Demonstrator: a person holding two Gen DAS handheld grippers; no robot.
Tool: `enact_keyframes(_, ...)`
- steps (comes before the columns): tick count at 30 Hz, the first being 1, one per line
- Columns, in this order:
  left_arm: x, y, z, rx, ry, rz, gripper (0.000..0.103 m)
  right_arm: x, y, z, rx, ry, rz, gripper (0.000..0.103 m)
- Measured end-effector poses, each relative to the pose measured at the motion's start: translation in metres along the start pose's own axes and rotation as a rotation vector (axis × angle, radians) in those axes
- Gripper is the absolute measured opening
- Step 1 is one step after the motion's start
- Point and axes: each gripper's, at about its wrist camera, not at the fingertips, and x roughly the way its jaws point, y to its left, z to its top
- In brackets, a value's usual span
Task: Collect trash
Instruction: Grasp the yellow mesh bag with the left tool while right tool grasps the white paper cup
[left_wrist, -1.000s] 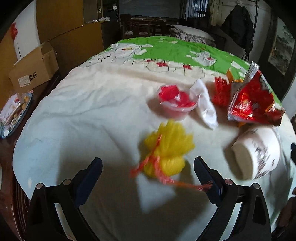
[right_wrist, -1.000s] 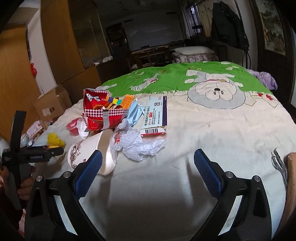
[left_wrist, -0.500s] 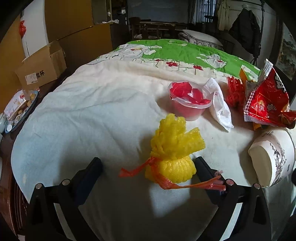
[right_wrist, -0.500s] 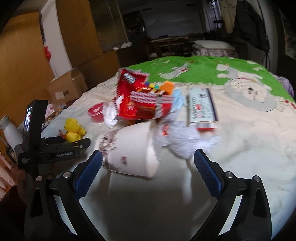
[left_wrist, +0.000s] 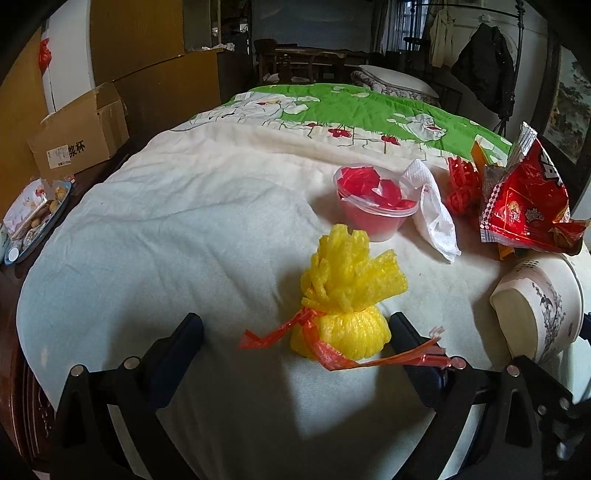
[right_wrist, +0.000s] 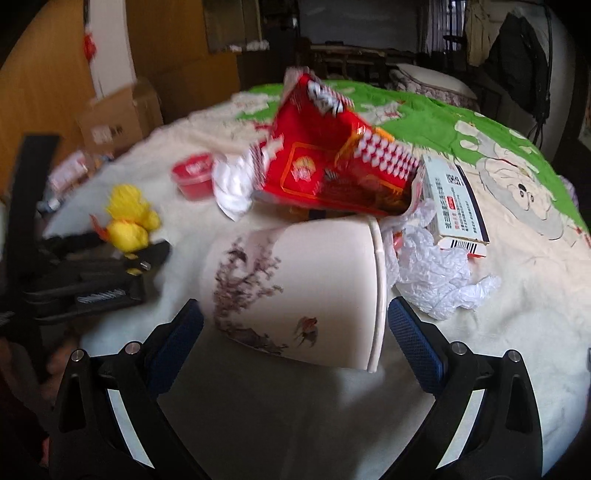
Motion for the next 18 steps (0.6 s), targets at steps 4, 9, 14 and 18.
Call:
enact_keyframes(4,0.0,0.0,0.0,0.001,0.0,-0.002,0.098,-0.027,-0.032,-0.007,0.141,-0.122,0.032,0.08)
enact_keyframes(9,-0.001,0.001,0.003,-0.004,0.007,-0.01,0.098,-0.031,-0.049,-0.016,0.188,-0.125,0.065,0.08)
enact_keyframes(14,-0.003,0.01,0.007,-0.046,0.005,-0.045,0.096,-0.032,-0.039,-0.014,0.143,-0.151,0.06,0.08)
enact_keyframes(18,-0.007,0.013,0.011,-0.043,-0.008,-0.02,0.066,-0.031,-0.038,-0.011,0.11,-0.164,0.049,0.08)
